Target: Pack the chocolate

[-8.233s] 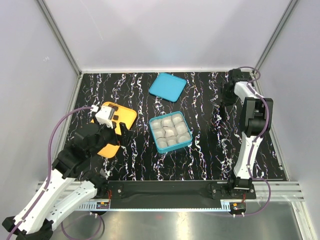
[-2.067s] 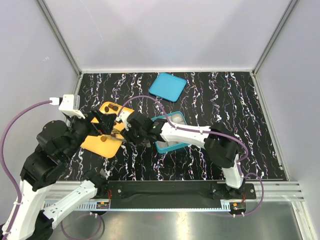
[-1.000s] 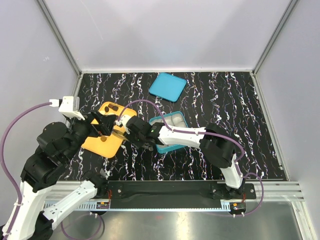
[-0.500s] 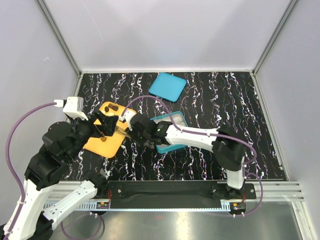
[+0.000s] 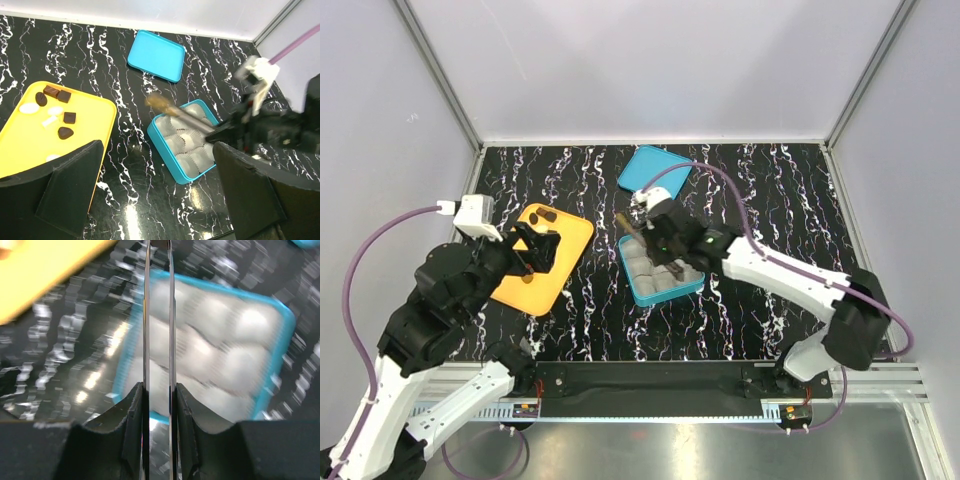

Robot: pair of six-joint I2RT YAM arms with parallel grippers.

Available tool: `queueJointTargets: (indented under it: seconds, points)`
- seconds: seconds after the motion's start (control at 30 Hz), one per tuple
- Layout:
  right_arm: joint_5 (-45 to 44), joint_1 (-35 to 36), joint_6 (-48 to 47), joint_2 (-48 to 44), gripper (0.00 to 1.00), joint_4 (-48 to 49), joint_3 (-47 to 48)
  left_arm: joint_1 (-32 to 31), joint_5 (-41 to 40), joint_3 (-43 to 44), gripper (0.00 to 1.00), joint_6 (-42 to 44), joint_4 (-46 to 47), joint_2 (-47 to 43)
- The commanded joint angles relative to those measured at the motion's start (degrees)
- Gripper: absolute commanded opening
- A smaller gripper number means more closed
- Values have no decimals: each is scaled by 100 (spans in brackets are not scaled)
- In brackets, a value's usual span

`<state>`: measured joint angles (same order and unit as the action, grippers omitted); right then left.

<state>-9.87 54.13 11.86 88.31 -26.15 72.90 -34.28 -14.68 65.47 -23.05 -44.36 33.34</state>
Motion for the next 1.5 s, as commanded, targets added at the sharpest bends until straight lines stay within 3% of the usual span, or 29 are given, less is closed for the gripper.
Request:
queueJointTargets:
  seconds: [0.0, 0.13, 0.3, 0.83, 1.47]
  points:
    - [-542, -306, 387, -674, 26, -653, -328, -8, -132, -244, 99, -33, 410, -38]
    - [-911, -464, 686, -1131, 26, -1452, -461, -8, -220, -588, 99, -15, 568, 5]
    - [-991, -605, 792, -1343, 27, -1621, -725, -17, -150, -966, 99, -94, 770, 102]
    - [-692, -1009, 739, -1027, 30, -1147, -1006, -8, -167, -1177, 99, -147, 815, 120]
    - [-718, -1036, 704, -1000, 43, -1129, -918, -8, -123, -1116, 99, -104, 833, 155]
